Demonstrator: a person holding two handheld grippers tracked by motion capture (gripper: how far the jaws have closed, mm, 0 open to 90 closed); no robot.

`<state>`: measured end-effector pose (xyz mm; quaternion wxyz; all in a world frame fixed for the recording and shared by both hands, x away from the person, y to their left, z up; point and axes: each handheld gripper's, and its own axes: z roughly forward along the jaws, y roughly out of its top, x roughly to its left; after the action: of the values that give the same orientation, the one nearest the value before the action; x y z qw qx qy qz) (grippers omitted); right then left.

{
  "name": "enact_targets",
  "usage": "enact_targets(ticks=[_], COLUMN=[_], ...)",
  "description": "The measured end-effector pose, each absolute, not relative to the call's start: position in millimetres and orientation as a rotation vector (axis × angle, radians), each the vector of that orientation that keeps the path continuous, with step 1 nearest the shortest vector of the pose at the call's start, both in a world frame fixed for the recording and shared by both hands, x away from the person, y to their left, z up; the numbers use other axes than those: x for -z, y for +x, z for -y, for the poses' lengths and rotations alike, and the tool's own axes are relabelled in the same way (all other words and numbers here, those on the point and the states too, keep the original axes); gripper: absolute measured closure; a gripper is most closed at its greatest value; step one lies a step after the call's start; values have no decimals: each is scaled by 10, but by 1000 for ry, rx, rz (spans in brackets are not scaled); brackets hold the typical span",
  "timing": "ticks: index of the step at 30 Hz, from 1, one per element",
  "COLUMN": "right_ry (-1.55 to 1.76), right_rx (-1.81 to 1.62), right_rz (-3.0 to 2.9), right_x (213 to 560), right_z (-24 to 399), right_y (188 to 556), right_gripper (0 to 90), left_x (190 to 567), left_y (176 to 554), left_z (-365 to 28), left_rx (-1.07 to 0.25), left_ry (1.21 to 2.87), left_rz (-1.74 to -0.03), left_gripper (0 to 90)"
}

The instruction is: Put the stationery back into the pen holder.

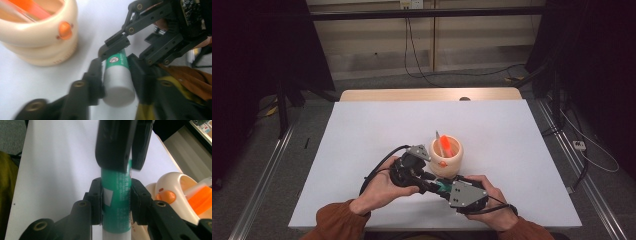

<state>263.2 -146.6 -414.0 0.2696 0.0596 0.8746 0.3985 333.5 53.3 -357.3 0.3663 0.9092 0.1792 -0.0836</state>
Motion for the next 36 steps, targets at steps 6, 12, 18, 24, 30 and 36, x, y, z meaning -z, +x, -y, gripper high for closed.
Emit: enact_targets(ticks=[6,12,18,24,30,36], right_ry=[299,529,701,784,863,946], right_rx=[-1175,-1364,-1482,-1554,-1609,-1621], right_rz=[-2343,-2246,-2147,-2065,-1992,-1945], right_x=[4065,3894,3860,3815,3809,3897], right_z=[1573,1776,1891,1888,1871,1855], right_y=[2706,2857,3082,3238,3402,3569], right_gripper=[667,666,667,666,666,666], left_x=[3456,3546,3740,3885,4029,4109], left_y=[3332,3405,3471,3477,3484,3469], left_z=[-802,-1076,-1218,-1331,-1476,-1575], left_rx=[28,-117,-142,-163,-209,-245], left_ry=[2206,2140,2125,2096,2092,2086], left_rz=[-528,-598,-644,-682,-723,-756], left_gripper=[252,124,66,57,58,65])
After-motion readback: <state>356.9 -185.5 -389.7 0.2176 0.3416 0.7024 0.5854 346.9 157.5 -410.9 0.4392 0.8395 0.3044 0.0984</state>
